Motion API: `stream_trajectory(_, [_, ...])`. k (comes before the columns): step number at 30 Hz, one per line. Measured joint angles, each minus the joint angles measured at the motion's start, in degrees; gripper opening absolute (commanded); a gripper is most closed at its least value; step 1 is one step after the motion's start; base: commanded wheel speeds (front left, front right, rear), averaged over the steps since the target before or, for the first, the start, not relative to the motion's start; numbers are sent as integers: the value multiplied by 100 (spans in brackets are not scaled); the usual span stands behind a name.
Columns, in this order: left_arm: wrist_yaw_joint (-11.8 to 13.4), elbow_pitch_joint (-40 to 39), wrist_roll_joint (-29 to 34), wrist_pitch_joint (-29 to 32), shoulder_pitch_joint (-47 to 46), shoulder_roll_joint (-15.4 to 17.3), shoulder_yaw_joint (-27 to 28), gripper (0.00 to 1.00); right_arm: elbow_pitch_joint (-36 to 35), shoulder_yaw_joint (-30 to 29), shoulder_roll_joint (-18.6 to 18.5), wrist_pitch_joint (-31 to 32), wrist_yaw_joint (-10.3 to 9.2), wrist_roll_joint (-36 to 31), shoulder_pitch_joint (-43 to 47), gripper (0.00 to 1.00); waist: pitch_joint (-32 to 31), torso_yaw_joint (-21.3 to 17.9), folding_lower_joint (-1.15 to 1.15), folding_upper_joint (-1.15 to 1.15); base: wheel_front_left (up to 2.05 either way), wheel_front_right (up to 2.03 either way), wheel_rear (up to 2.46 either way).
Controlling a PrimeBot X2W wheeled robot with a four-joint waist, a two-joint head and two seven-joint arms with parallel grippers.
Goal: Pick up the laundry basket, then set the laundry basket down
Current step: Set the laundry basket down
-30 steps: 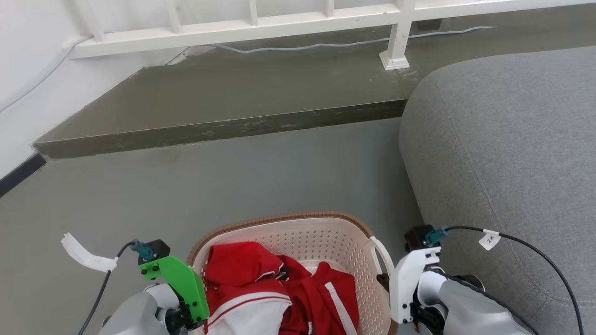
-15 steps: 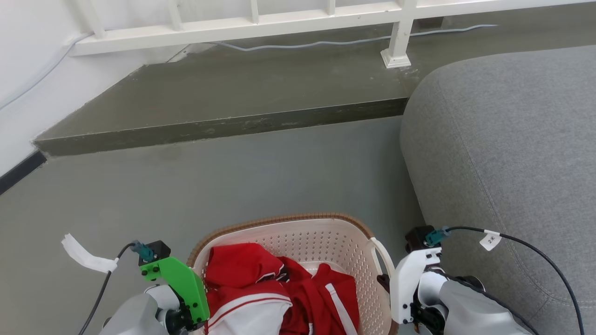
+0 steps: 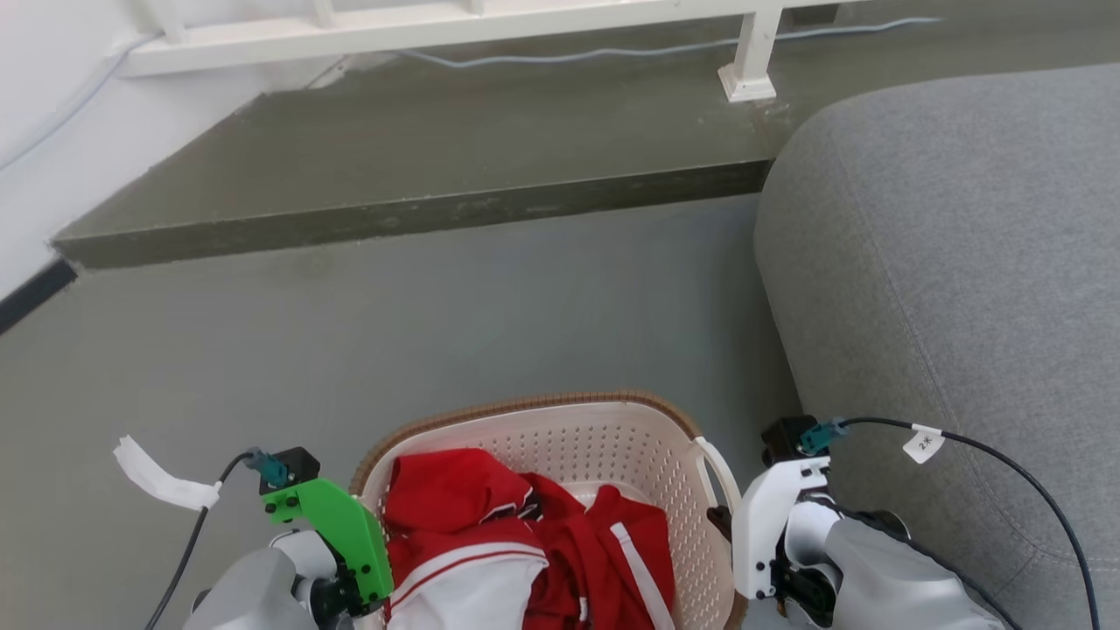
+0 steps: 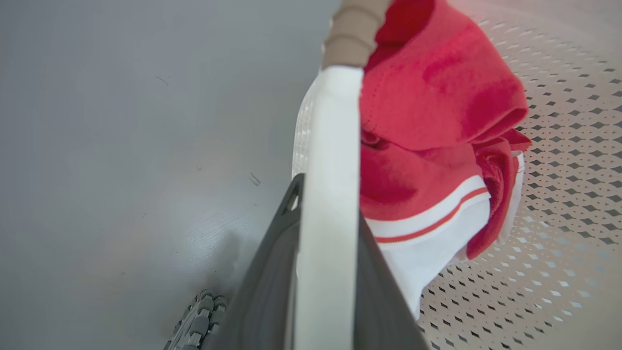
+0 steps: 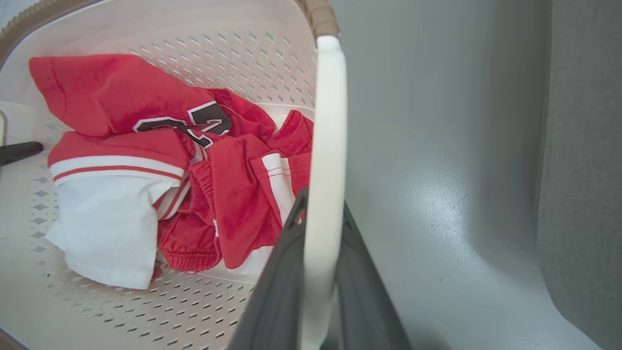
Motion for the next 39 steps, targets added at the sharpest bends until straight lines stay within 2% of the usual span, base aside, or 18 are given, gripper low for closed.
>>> stream_trajectory(18, [0,-177,15,-301,-422,21,-57,0,12,-15,-89,-249,0,15,-567,0,859,7,0,0,0,0,0])
stream_trajectory(29, [9,-344,87,-701,-940,78,-49,0,3,-40,-145,-611,-1,-46,-1157,0,1694,25,0,0,0,0,0])
stream_trajectory(39, [119,-466,163,-1021,-1436,135,-47,0,-40,-52,-188,-1027,-60,-200,-1646,0,2504,47,1,0,0,0,0])
